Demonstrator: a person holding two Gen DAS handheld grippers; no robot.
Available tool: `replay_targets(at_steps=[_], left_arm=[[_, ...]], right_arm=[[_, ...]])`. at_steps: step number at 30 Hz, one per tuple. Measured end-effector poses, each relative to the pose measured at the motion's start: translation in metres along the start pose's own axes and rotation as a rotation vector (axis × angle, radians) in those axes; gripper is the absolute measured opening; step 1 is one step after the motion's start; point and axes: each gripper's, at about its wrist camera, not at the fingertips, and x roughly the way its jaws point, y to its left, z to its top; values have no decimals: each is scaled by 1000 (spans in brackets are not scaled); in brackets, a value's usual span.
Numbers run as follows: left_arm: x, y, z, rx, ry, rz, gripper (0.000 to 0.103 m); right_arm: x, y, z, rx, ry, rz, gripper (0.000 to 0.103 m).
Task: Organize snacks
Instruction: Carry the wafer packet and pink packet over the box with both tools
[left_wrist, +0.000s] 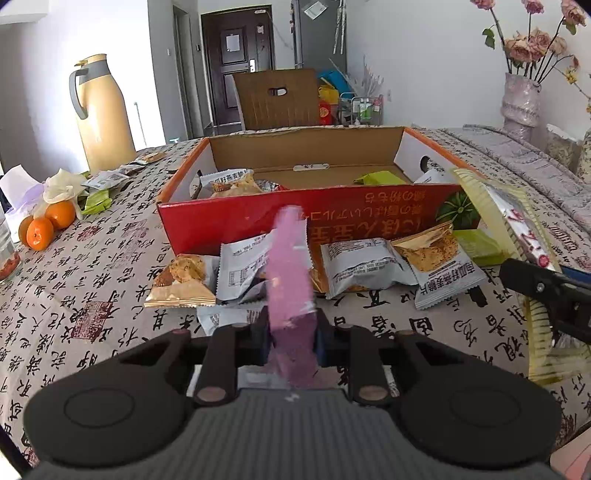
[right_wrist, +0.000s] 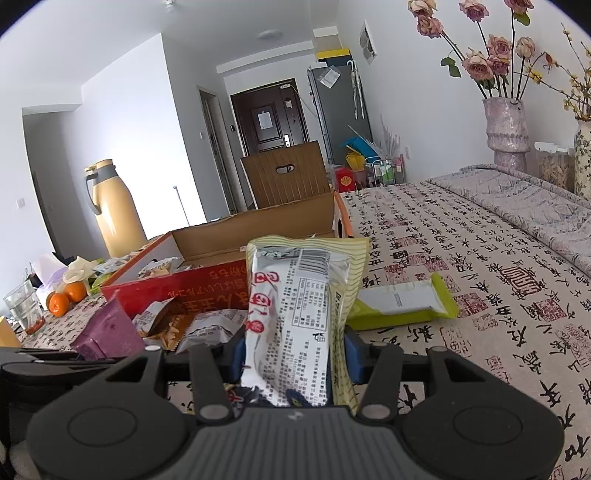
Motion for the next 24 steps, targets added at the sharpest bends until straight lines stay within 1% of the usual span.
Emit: replay_targets(at_steps=[4,6,16,24], left_arm=[[-12,4,1,5,-44,-53,21],[-17,6,3,8,-64,-65,21],[-32,10,11,7,-124,-87,21],[-37,13,35,5,-187,-113,21]], right_arm=[[-1,0,0,-2,-1,-4,50],[-1,2,0,-4,-1,-4,50],[0,9,2,-26,-3,2,50],[3,21,16,-66,-34,5,50]])
